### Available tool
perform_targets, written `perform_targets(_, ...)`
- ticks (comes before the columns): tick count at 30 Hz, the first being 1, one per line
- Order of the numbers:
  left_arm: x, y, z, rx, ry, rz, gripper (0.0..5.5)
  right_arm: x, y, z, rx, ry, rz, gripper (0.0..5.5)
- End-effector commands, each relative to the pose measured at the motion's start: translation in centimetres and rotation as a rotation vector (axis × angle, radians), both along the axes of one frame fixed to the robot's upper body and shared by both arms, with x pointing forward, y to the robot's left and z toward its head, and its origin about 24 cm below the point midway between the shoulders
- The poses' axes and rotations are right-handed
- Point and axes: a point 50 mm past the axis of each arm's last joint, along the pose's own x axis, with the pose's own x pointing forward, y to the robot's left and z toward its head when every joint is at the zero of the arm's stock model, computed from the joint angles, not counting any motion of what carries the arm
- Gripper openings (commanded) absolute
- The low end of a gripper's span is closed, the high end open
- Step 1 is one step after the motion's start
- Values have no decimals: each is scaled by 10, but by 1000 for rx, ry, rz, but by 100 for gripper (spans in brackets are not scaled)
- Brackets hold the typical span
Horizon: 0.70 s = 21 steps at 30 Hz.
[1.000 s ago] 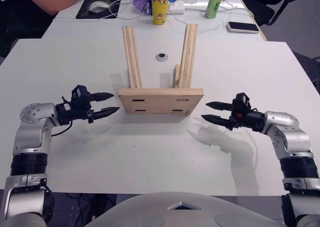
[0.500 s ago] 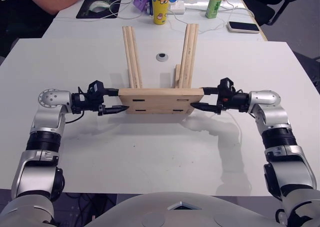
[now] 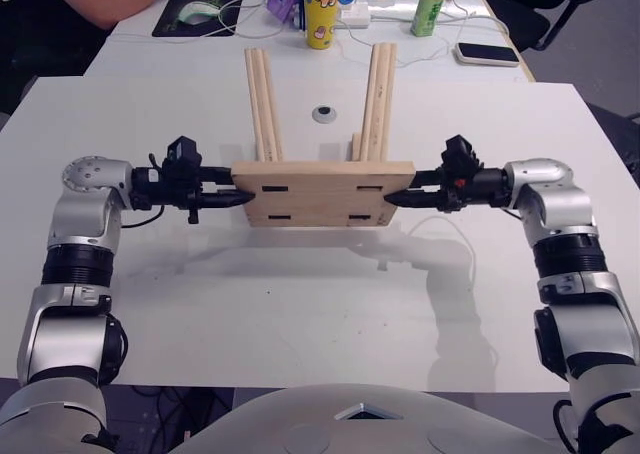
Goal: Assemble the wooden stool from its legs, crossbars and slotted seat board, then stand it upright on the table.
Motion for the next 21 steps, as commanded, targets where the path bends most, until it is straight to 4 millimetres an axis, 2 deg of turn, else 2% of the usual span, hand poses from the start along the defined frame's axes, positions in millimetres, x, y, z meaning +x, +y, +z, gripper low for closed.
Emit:
perform_targets(1, -7, -7, 73, -210, 288, -105, 157, -14, 12, 80, 136, 111, 185, 157)
perform_targets(4, -17, -7, 114, -277, 440, -201, 155, -26, 12, 121, 166, 280, 254, 151)
perform_targets(6, -17, -9, 135, -298, 501, -219, 151, -27, 11, 146, 243, 470, 259, 147)
perform_targets(8, -13, -8, 147, -305, 562, -198, 143, -23, 10, 160, 316, 636, 253, 141)
perform_targets(9, -10, -7, 148, -318, 614, -173, 140, -19, 9, 159, 337, 701, 238, 138)
perform_targets(11, -3, -4, 144, -348, 720, -119, 140, -10, 8, 152, 369, 804, 197, 133)
perform_targets(13, 4, -1, 137, -383, 808, -66, 140, -4, 7, 137, 362, 896, 140, 133)
perform_targets(16, 14, 1, 105, -380, 948, 28, 140, 4, 1, 102, 351, 1046, 8, 133)
perform_targets(17, 18, 1, 91, -374, 989, 64, 173, 4, -2, 90, 344, 1089, -33, 133)
perform_targets(18, 19, 1, 81, -376, 1024, 83, 184, 4, -4, 83, 346, 1120, -54, 169)
perform_targets(21, 21, 7, 62, -399, 1061, 131, 240, 6, -8, 66, 367, 1175, -114, 220)
